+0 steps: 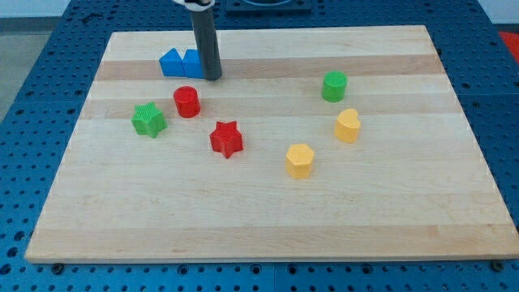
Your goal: Push the green star towards the green circle
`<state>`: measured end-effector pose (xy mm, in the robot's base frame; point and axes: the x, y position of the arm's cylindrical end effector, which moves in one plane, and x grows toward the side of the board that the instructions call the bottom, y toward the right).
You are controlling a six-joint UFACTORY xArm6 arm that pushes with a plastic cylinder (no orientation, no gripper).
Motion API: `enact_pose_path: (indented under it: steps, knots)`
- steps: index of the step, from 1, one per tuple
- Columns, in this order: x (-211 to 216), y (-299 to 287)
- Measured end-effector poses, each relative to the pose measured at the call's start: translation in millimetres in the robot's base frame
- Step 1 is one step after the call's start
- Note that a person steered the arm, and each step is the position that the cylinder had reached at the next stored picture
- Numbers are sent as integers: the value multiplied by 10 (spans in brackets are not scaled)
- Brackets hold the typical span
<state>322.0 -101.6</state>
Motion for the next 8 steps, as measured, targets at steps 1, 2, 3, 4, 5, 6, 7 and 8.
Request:
enact_pose_path:
  steps: [1,2,3,4,5,6,7,8]
  knots:
    - [23,-317]
    - [69,-772]
    - [273,-1139]
    - [635,-1285]
    - [944,-1180]
    - [970,-940]
    - [970,-524]
    - [982,-333]
